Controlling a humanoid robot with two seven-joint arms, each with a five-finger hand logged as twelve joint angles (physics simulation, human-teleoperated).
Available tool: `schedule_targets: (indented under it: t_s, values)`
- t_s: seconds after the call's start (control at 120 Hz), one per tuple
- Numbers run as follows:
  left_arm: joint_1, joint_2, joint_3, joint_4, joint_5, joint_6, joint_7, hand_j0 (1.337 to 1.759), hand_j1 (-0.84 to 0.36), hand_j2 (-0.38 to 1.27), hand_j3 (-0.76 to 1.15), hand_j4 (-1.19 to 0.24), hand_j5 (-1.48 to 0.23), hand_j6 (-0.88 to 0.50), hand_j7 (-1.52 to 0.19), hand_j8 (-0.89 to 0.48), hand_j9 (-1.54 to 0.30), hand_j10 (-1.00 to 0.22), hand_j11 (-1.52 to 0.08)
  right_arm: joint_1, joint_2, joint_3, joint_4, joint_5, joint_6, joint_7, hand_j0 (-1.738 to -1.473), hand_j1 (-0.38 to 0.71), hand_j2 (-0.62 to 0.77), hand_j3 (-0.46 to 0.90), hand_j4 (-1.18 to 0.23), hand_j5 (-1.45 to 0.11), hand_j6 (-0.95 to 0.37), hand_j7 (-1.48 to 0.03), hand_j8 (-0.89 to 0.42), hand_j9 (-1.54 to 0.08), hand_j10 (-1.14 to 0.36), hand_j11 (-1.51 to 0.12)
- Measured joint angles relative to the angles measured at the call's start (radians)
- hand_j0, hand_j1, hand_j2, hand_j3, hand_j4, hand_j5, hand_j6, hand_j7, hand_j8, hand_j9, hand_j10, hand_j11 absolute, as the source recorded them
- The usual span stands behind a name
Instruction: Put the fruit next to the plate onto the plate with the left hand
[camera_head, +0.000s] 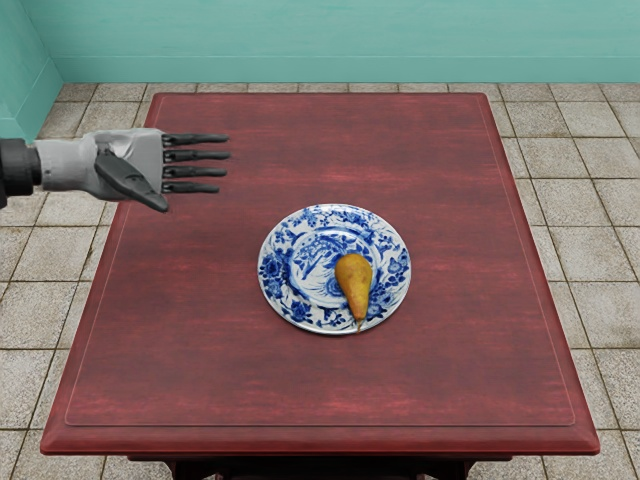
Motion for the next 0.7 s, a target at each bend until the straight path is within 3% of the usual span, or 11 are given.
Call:
schedule_targets:
  t_s: [0.567,0.7]
  values:
    - [0.060,0.212,0.002,0.076,-0.018,-0.001,0.000,1.658,0.34,0.00,0.00,-0.01,-0.01,-0.01,-0.01,-0.01,-0.01,-0.01,-0.01,0.000,0.000,0.000,0.000,0.000,0.000,0.000,-1.658,-0.32,0.00,0.00,-0.02,-0.03,-0.02,-0.03,-0.02,-0.03,-0.02,-0.03]
    - [0.060,0.219,0.004,0.079,-0.017,-0.001,0.000,1.658,0.34,0.00,0.00,-0.01,-0.01,-0.01,-0.01,-0.01,-0.01,-0.01,-0.01,0.000,0.000,0.000,0.000,0.000,0.000,0.000,-1.658,-0.32,0.00,0.00,-0.02,-0.03,-0.02,-0.03,-0.02,-0.03,-0.02,-0.03]
